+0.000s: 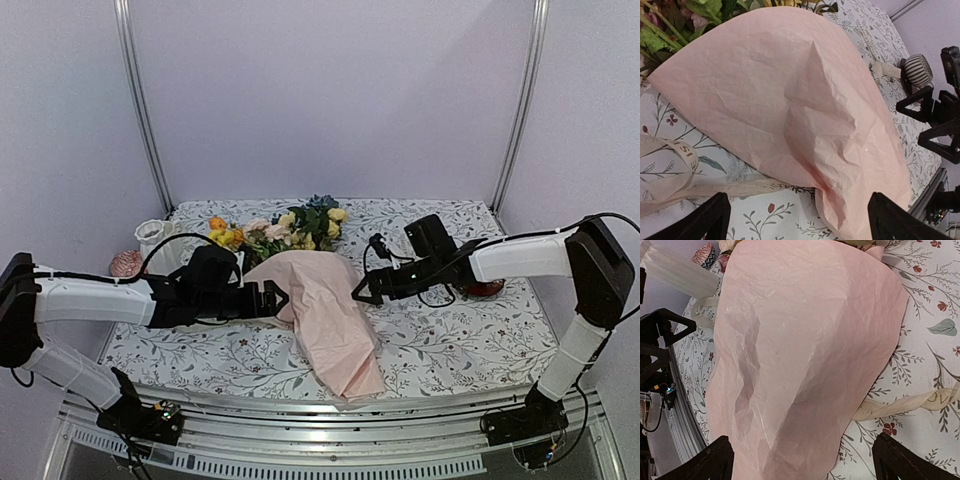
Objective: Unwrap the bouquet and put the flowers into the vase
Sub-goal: Move the folded bouquet to the center of the board.
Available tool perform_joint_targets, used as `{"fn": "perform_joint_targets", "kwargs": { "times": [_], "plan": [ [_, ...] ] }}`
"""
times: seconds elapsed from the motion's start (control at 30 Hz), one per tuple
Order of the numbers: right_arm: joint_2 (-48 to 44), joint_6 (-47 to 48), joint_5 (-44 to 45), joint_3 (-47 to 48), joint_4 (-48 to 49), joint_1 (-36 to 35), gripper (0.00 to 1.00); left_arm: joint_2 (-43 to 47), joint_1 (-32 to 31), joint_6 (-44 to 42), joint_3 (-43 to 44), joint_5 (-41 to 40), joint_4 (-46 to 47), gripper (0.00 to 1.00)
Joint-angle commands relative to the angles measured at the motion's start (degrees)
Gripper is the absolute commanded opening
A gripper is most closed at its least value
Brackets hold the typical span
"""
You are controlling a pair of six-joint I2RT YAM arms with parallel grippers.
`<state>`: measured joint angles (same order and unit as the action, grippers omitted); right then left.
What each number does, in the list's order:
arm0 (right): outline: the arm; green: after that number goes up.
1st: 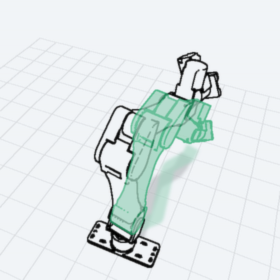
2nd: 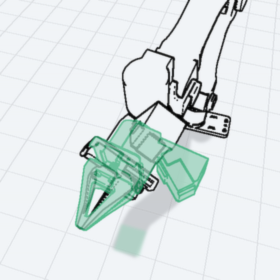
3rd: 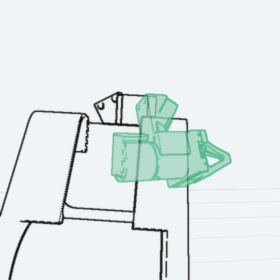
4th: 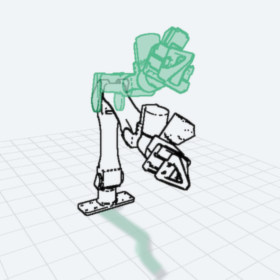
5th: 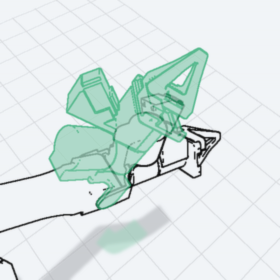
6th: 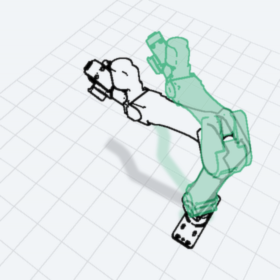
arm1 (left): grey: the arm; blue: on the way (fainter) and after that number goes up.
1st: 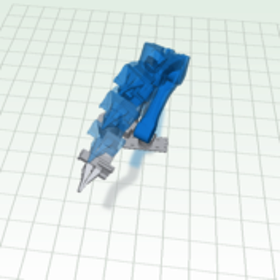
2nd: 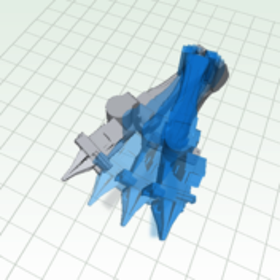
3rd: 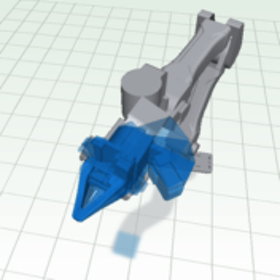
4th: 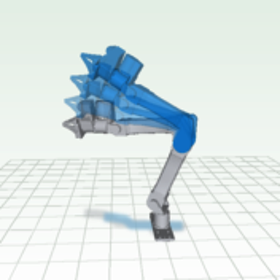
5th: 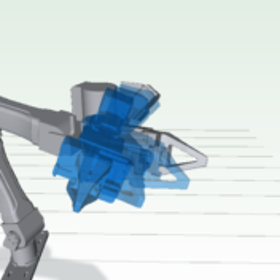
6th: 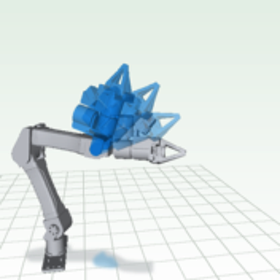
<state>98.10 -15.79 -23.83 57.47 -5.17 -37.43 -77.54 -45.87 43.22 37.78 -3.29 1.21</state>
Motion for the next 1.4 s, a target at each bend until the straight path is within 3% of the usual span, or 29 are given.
{"fn": "perform_joint_targets", "kwargs": {
  "times": [0.0, 0.2, 0.97, 1.37],
  "plan": [
    [0.6, -2.43, -4.26, -2.41, 3.73, 0.2, 0.99, -1.54, 2.63, 3.95, -3.25, 3.25, 9.84, 0.98],
    [1.28, -4.51, -5.48, -5.1, 5.63, -2.17, 0.99, -4.16, 5.49, 6.64, -6.73, 8.74, 18.92, 0.98],
    [3.56, -7.94, -7.53, -8.52, 9.83, -3.89, 0.99, -11.67, 9.95, 8.51, -9.79, 9.34, 28.9, 0.98],
    [4.86, -8.53, -8.19, -9.13, 11.01, -4.51, 0.97, -21.69, 12.54, 6.25, -3.33, 11.0, 31.56, 0.97]
  ]
}}
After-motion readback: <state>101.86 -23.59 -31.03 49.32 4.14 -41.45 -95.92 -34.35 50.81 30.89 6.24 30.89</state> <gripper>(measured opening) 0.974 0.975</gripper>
